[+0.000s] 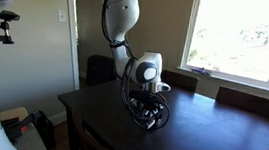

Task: Unstack the silver pots.

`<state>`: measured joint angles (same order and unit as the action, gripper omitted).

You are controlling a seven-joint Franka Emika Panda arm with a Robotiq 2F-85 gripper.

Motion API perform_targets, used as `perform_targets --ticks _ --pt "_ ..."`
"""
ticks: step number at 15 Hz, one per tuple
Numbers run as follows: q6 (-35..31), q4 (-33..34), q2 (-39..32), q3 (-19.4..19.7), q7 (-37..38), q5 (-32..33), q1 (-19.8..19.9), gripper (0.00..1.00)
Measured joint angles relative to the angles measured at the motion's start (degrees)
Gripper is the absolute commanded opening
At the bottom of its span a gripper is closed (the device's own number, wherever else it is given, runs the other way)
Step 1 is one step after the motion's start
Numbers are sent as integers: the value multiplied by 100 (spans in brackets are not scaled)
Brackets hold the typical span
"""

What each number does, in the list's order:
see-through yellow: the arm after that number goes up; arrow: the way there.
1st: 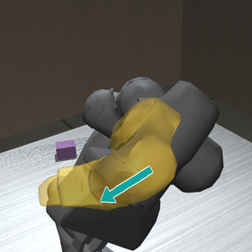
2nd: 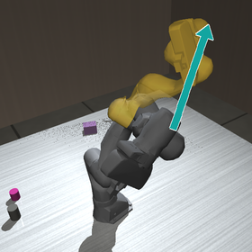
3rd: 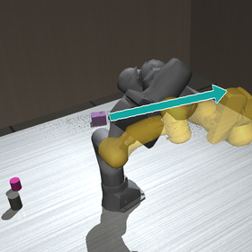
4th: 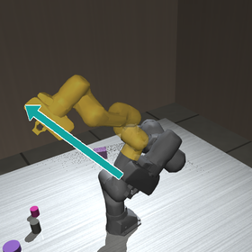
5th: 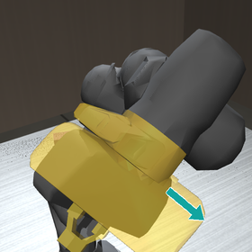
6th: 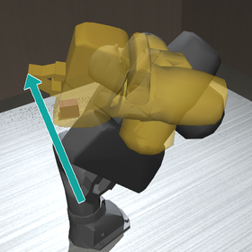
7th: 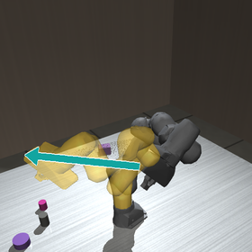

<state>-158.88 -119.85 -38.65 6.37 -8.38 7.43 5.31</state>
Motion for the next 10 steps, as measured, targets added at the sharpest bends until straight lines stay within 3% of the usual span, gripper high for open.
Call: perform_targets --ticks 1,3,5,7,8,9,10 --pt "0 8 -11 -5 0 0 -1 71" --pt "0 41 -52 -13 0 0 -4 65" --pt "0 96 -118 -21 0 0 -5 64" --pt "0 174 -191 -28 0 0 -5 70" --pt "0 225 -235 -31 0 0 -5 66" --pt "0 276 -278 -33 0 0 -5 59" --pt "0 318 -308 -34 0 0 -5 42"
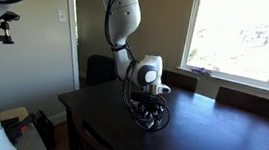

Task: Unstack the silver pots.

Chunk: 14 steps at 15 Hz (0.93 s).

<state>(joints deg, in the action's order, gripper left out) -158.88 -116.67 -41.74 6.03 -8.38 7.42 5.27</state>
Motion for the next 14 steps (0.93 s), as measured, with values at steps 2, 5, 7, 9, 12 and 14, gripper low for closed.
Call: perform_targets --ticks 2,5,7,9,12,14 --pt "0 63 -31 0 0 0 0 28" --pt "0 110 -37 -1 0 0 0 8" --pt "0 125 -37 -2 0 0 0 11" --pt "-7 126 -37 -2 0 0 0 11" --pt "-126 120 -37 12 0 0 0 11" --pt "-352 90 -37 45 0 2 0 11"
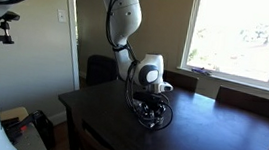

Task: Unstack the silver pots.

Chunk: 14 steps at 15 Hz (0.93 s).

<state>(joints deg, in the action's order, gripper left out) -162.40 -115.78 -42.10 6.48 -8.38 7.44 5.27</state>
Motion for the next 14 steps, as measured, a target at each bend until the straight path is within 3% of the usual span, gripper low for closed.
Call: perform_targets --ticks 8,14 --pt "-901 -202 12 159 0 20 -50 11" --pt "-1446 -431 189 347 0 22 -354 11"
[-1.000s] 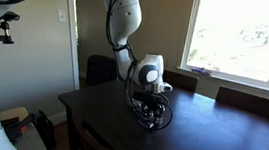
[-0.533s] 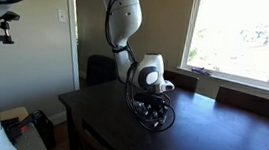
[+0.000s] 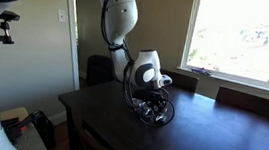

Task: Unstack the silver pots.

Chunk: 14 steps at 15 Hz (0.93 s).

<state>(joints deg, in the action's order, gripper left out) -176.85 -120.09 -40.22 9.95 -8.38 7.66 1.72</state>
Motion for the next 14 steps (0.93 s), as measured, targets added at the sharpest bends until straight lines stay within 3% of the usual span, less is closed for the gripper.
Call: perform_targets --ticks 14 --pt "-100 -165 556 482 80 0 -665 11"
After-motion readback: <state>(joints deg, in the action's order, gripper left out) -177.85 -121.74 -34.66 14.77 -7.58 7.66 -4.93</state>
